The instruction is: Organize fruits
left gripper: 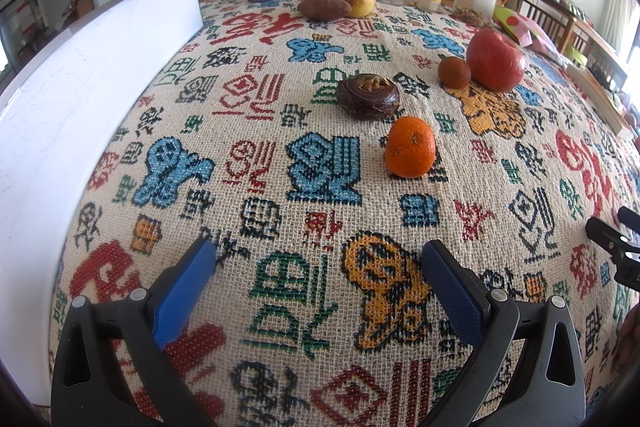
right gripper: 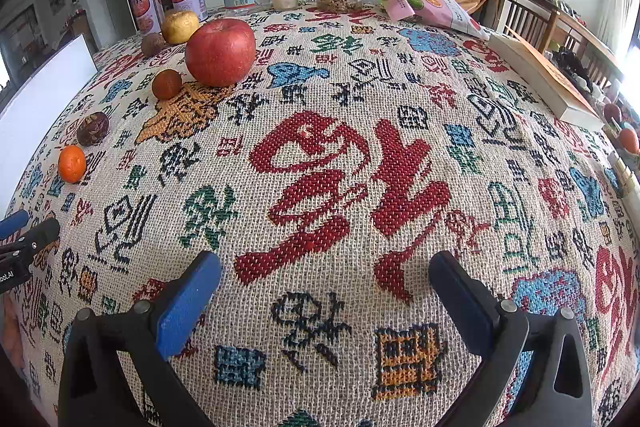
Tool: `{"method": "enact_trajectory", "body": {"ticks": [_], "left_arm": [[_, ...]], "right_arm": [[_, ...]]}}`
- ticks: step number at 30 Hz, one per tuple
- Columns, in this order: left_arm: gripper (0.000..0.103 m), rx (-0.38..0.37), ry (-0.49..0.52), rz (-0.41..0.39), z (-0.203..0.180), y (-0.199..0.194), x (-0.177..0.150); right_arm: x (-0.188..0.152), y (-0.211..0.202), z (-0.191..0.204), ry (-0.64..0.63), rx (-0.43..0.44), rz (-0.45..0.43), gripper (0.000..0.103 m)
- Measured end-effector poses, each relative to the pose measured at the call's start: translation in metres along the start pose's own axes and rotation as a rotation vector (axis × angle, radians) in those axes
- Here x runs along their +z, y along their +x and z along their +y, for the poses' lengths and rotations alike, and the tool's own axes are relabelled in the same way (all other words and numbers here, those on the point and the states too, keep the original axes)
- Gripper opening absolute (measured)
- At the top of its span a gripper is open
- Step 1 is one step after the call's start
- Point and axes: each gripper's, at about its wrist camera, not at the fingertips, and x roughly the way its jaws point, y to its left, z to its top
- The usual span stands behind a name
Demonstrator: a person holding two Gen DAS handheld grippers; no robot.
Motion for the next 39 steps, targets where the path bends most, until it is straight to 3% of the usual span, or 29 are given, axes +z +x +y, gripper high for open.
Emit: {"method": "enact_trajectory", "body": {"ticks": [22, 26, 29, 32, 37, 39], "left_arm": [[0.102, -0.009, -0.003, 0.000, 0.001, 0.000, 0.000], [0.102, -0.110, 0.023, -0.002, 0.009, -0.005, -0.001], [0.101, -0.233, -0.069, -0.022, 0.021, -0.014, -0.001], [0.101, -0.321, -0.106, -0.016, 0.018, -0.013, 0.018], [0.100, -0.268, -0.017, 0.035, -0.004, 0.006, 0.083], [0.091, -0.210, 0.007, 0.088, -0.010, 0.027, 0.102]], "right_arm": [[0.000, 0.000, 0.000, 0.000, 0.000, 0.000, 0.103], [0.000, 0.000, 0.000, 0.000, 0.000, 0.000, 0.103], [0.000, 0.000, 0.000, 0.000, 0.000, 0.000, 0.103], [0.000, 0.000, 0.000, 0.000, 0.000, 0.000, 0.103], [0.000, 0.000, 0.000, 0.001, 0.000, 0.000, 0.103], [0.000, 0.000, 0.000, 0.001, 0.000, -0.001, 0.103]]}}
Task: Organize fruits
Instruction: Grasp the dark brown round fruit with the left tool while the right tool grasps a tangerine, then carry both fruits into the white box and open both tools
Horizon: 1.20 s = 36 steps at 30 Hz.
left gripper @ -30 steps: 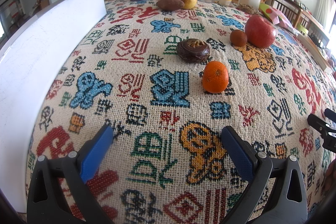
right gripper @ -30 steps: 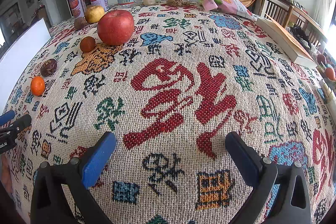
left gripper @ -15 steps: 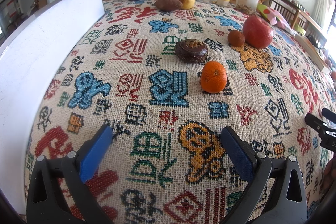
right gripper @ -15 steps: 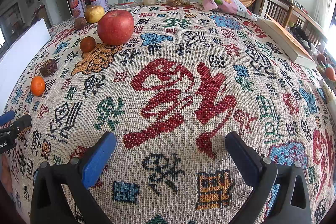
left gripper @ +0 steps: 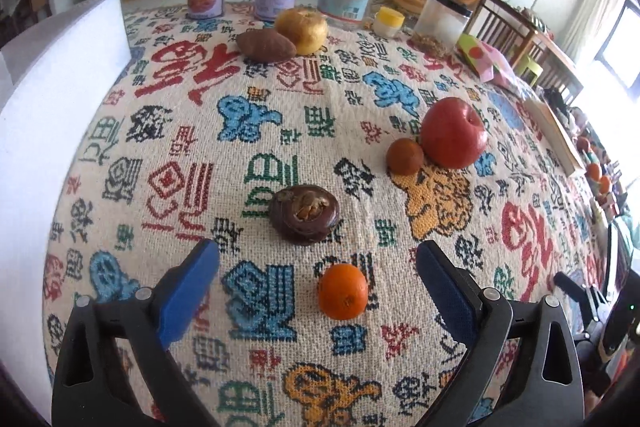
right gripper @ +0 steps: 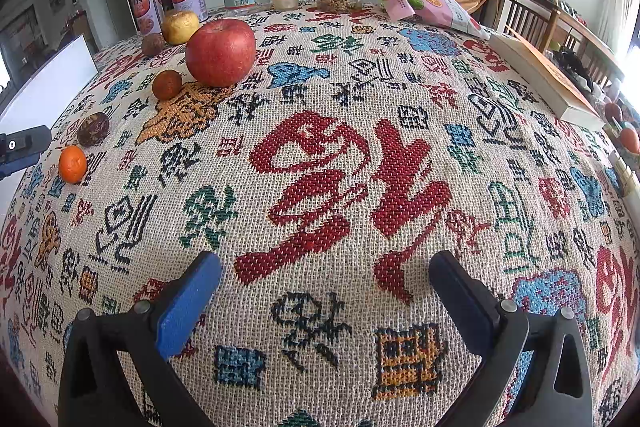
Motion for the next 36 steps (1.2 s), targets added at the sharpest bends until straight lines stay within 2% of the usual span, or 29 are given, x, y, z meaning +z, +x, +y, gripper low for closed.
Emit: {"method": "enact_trajectory", "body": {"ticks": [2, 4, 5, 6, 7, 9, 12, 18, 19, 21, 22, 24, 27, 29, 30, 31, 32, 33, 36], "left_arm": [[0.075, 0.042, 0.024, 0.071, -0.004, 0.022, 0.012], [0.068, 0.059, 0.062, 0.123, -0.010, 0.040, 0.014], [0.065, 0.088, 0.089, 0.109, -0.014, 0.043, 0.014], [0.050, 0.104, 0.111, 0.081, -0.016, 0.042, 0.013], [0.047, 0.096, 0.113, 0.073, -0.015, 0.041, 0.013], [0.046, 0.048, 0.046, 0.051, -0.002, 0.034, 0.011], [0.046, 0.053, -0.032, -0.005, 0.026, 0.008, -0.001], [0.046, 0.043, -0.113, -0.060, 0.062, -0.060, -0.062], [0.046, 0.044, -0.120, -0.065, 0.065, -0.069, -0.071], [0.046, 0.042, -0.134, -0.075, 0.069, -0.084, -0.085], [0.046, 0.040, -0.141, -0.078, 0.070, -0.089, -0.088], [0.046, 0.040, -0.161, -0.091, 0.073, -0.100, -0.093], [0.046, 0.031, -0.176, -0.115, 0.077, -0.121, -0.096], [0.046, 0.005, -0.195, -0.130, 0.085, -0.141, -0.097], [0.046, -0.007, -0.208, -0.139, 0.090, -0.152, -0.097], [0.046, -0.021, -0.225, -0.149, 0.097, -0.165, -0.097], [0.046, -0.035, -0.246, -0.163, 0.106, -0.179, -0.097], [0.046, -0.043, -0.267, -0.181, 0.116, -0.194, -0.097], [0.046, -0.037, -0.329, -0.247, 0.154, -0.240, -0.093]], "right_arm": [[0.000, 0.000, 0.000, 0.000, 0.000, 0.000, 0.103], [0.000, 0.000, 0.000, 0.000, 0.000, 0.000, 0.103], [0.000, 0.000, 0.000, 0.000, 0.000, 0.000, 0.103], [0.000, 0.000, 0.000, 0.000, 0.000, 0.000, 0.103], [0.000, 0.000, 0.000, 0.000, 0.000, 0.000, 0.103], [0.000, 0.000, 0.000, 0.000, 0.000, 0.000, 0.103], [0.000, 0.000, 0.000, 0.000, 0.000, 0.000, 0.103], [0.000, -0.001, 0.002, -0.006, 0.002, -0.001, 0.103], [-0.001, -0.003, 0.008, -0.008, 0.033, 0.000, 0.103], [0.002, -0.012, 0.032, -0.018, 0.209, -0.020, 0.102], [0.005, -0.018, 0.053, -0.055, 0.290, -0.031, 0.101], [0.015, -0.023, 0.105, -0.167, 0.382, -0.031, 0.100], [0.037, -0.014, 0.170, -0.271, 0.433, -0.018, 0.079], [0.052, 0.000, 0.199, -0.303, 0.413, 0.004, 0.079], [0.057, 0.008, 0.209, -0.298, 0.400, 0.021, 0.070], [0.061, 0.016, 0.214, -0.290, 0.399, 0.043, 0.043], [0.063, 0.023, 0.218, -0.286, 0.378, 0.067, 0.029], [0.064, 0.026, 0.219, -0.280, 0.375, 0.081, 0.026], [0.069, 0.006, 0.220, -0.258, 0.394, 0.066, 0.025]]}}
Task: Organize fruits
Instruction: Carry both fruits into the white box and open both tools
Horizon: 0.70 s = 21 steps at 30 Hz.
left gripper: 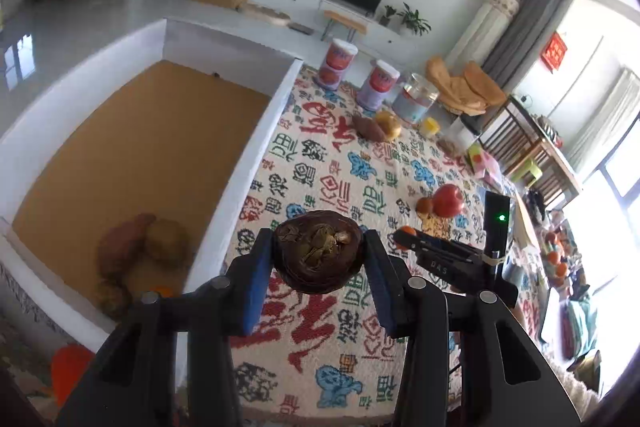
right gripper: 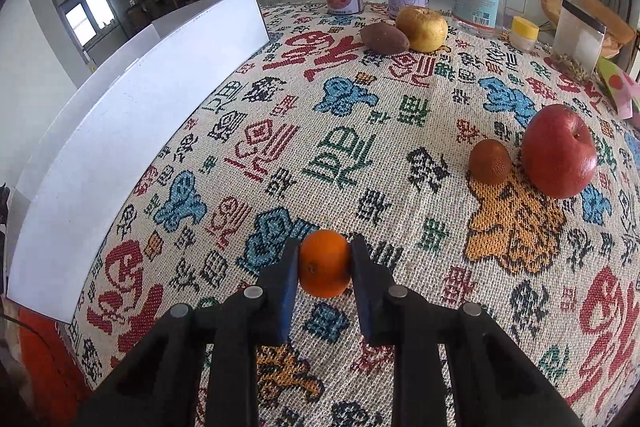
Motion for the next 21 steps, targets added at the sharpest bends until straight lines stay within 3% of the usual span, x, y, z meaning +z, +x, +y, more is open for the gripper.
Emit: {"method": "enact_trajectory", "body": {"ticks": [2, 4, 7, 10, 14, 18, 20, 21], "left_arm": [[0.046, 0.047, -0.032, -0.050, 0.024, -0.019, 0.019], [0.046, 0.141, -0.054, -0.078, 0.048, -0.022, 0.035], [0.046, 0.248, -0.117, -0.024, 0.091, 0.002, 0.046], [0.046, 0.334, -0.146, 0.066, 0.121, 0.035, 0.041], [0.049, 0.393, -0.155, 0.123, 0.140, 0.053, 0.028], [0.076, 0.407, -0.164, 0.067, 0.143, 0.038, 0.023], [0.078, 0.392, -0.159, 0.017, 0.137, 0.024, 0.026], [0.080, 0.387, -0.153, -0.003, 0.131, 0.018, 0.028]], "right_arm": [[0.011, -0.030, 0.011, 0.017, 0.097, -0.036, 0.025], [0.028, -0.054, 0.040, 0.007, 0.215, -0.060, 0.025], [0.052, -0.074, 0.112, -0.089, 0.360, -0.060, 0.025], [0.069, -0.067, 0.181, -0.178, 0.447, -0.024, 0.026], [0.077, -0.027, 0.242, -0.266, 0.382, 0.036, 0.026], [0.079, -0.001, 0.254, -0.254, 0.324, 0.061, 0.030], [0.082, -0.012, 0.248, -0.222, 0.338, 0.025, 0.038], [0.084, -0.025, 0.243, -0.214, 0.352, -0.008, 0.047]]}}
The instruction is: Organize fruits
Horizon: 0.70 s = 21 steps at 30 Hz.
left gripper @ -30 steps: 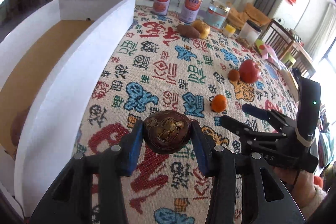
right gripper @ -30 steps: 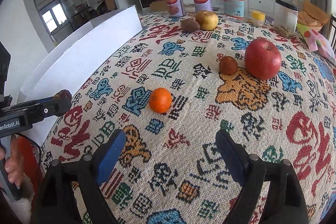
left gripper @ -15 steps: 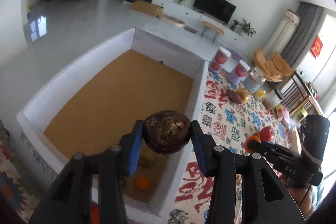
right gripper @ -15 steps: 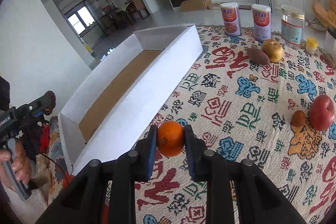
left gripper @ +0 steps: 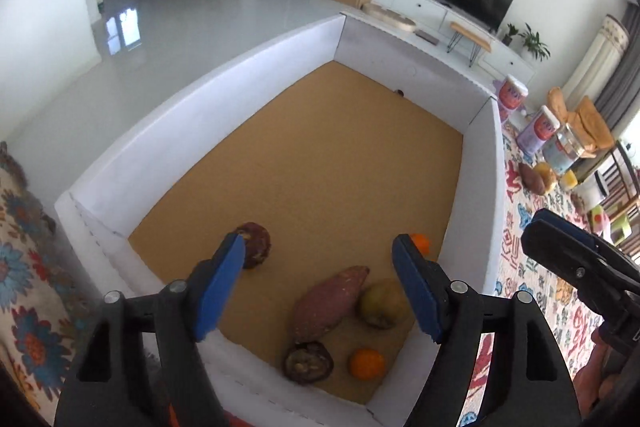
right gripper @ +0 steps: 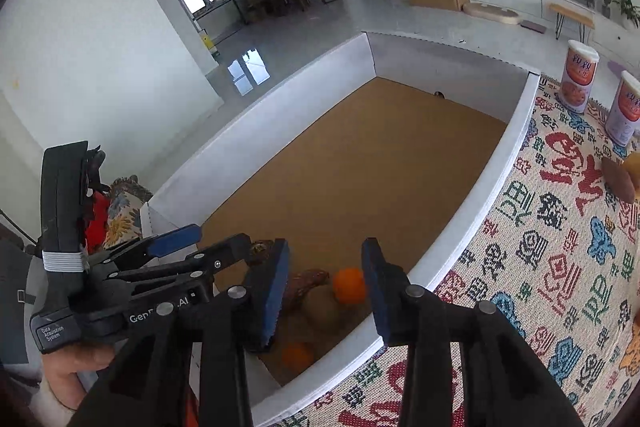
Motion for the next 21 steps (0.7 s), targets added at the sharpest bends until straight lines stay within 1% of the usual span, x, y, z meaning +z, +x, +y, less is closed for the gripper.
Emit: {"method": "enact_trajectory", "body": {"ticks": [1, 3, 5, 7, 8, 10, 12, 13, 16, 18, 21], "left_arm": [[0.081, -0.007, 0.003, -0.022, -0.005, -0.008, 0.001], [0.085, -0.038, 0.015, -0.063, -0.020, -0.025, -0.001], [0.088, -0.087, 0.042, -0.098, -0.040, -0.040, -0.006], [0.093, -0.139, 0.092, -0.122, -0.066, -0.052, -0.018], [0.095, -0.162, 0.126, -0.127, -0.081, -0.057, -0.027], [0.096, -0.210, 0.190, -0.113, -0.113, -0.058, -0.047], [0.097, -0.268, 0.263, -0.060, -0.149, -0.046, -0.071], [0.097, -0.285, 0.302, -0.029, -0.167, -0.037, -0.085], [0.097, -0.288, 0.429, 0.064, -0.221, -0.002, -0.131], [0.097, -0.310, 0.495, 0.112, -0.251, 0.020, -0.158], [0.097, -0.310, 0.550, 0.131, -0.283, 0.048, -0.185]], "right_arm": [[0.001, -0.014, -0.002, -0.007, 0.002, -0.037, 0.055], [0.002, -0.045, -0.006, -0.038, -0.025, -0.117, 0.061], [-0.003, -0.074, -0.016, -0.071, -0.080, -0.183, 0.073], [-0.019, -0.098, -0.034, -0.085, -0.153, -0.232, 0.092], [-0.032, -0.107, -0.046, -0.088, -0.190, -0.245, 0.095], [-0.062, -0.117, -0.079, -0.081, -0.275, -0.244, 0.097], [-0.105, -0.120, -0.123, -0.034, -0.364, -0.194, 0.097], [-0.126, -0.122, -0.145, -0.001, -0.406, -0.163, 0.097], [-0.192, -0.135, -0.212, 0.109, -0.546, -0.087, 0.097], [-0.228, -0.155, -0.246, 0.181, -0.628, -0.069, 0.097], [-0.264, -0.181, -0.283, 0.272, -0.715, -0.073, 0.097]]}}
